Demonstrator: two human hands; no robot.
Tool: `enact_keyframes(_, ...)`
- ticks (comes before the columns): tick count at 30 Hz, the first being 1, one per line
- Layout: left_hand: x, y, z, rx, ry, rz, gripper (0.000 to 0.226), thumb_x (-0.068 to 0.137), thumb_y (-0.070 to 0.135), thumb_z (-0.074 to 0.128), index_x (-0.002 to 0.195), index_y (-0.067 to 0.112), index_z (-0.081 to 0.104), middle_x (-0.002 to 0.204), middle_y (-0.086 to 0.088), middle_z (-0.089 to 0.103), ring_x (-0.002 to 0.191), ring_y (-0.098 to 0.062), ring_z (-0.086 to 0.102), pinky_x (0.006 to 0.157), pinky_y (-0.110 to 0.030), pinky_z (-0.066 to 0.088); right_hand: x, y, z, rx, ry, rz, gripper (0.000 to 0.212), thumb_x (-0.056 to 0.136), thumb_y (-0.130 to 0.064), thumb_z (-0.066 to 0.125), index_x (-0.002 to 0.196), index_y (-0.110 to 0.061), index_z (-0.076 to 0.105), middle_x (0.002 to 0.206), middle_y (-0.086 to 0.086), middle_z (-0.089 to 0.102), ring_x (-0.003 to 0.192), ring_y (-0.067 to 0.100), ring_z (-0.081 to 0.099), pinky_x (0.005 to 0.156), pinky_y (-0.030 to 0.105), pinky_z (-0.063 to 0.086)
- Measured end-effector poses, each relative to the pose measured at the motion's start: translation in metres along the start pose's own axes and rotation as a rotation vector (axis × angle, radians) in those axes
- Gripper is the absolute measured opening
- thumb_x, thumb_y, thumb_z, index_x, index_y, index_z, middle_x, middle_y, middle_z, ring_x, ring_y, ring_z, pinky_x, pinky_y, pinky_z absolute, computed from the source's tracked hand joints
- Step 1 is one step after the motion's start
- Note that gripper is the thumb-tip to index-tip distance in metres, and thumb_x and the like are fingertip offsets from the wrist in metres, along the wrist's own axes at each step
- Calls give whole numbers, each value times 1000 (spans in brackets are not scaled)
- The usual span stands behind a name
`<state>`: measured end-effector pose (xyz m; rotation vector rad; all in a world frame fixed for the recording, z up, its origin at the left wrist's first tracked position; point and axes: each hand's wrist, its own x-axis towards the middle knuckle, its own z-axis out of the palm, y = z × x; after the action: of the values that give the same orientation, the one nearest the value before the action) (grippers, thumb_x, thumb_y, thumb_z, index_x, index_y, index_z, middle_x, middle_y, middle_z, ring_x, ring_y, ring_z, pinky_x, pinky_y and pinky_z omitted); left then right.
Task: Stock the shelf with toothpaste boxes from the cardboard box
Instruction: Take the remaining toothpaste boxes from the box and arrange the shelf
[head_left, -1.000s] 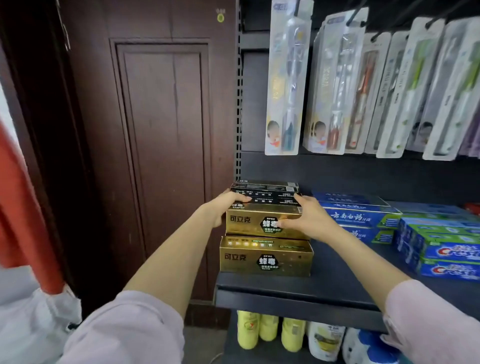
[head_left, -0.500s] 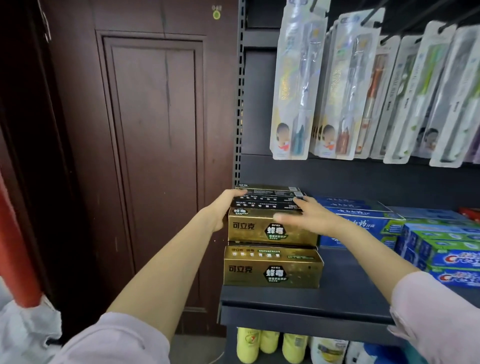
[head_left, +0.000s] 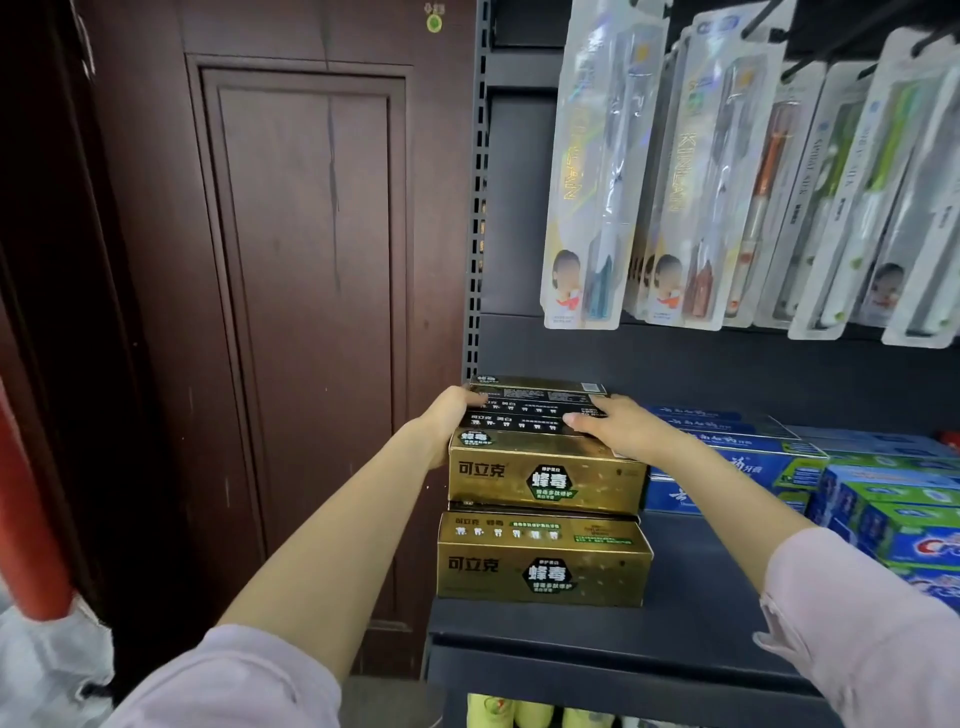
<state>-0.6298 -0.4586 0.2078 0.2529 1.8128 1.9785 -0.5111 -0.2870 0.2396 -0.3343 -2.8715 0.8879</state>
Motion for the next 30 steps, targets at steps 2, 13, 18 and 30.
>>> enact_keyframes(2,-2,-1,-1,-12,-14,-3,29,96,21,45,125,21,45,93,-11,65,76,-26,63,80,-39,51,-5,-5,-1,-86,5,-17,51,98,-41,42,142,-16,39,149,9,33,134,24,36,101,28,33)
enact_keyframes(13,-38,-45,-13,-77,-126,21,56,95,60,30,112,19,64,108,-13,71,101,-28,66,90,-39,50,-42,-39,42,-537,140,-269,70,92,-64,26,147,-22,30,154,3,29,140,22,29,114,40,24)
enact_keyframes(18,-50,-53,-18,-62,-91,36,50,96,53,35,115,16,63,114,-11,67,108,-27,61,103,-46,43,-48,-51,71,-624,196,-337,73,90,-64,35,150,-27,19,155,2,24,143,22,22,117,40,15)
enact_keyframes(30,-73,-49,-37,186,-44,209,37,101,19,39,136,27,50,134,0,51,121,-18,45,95,-47,49,-53,-66,114,-623,447,-226,89,78,-71,47,147,-20,22,151,8,28,142,25,21,115,51,8)
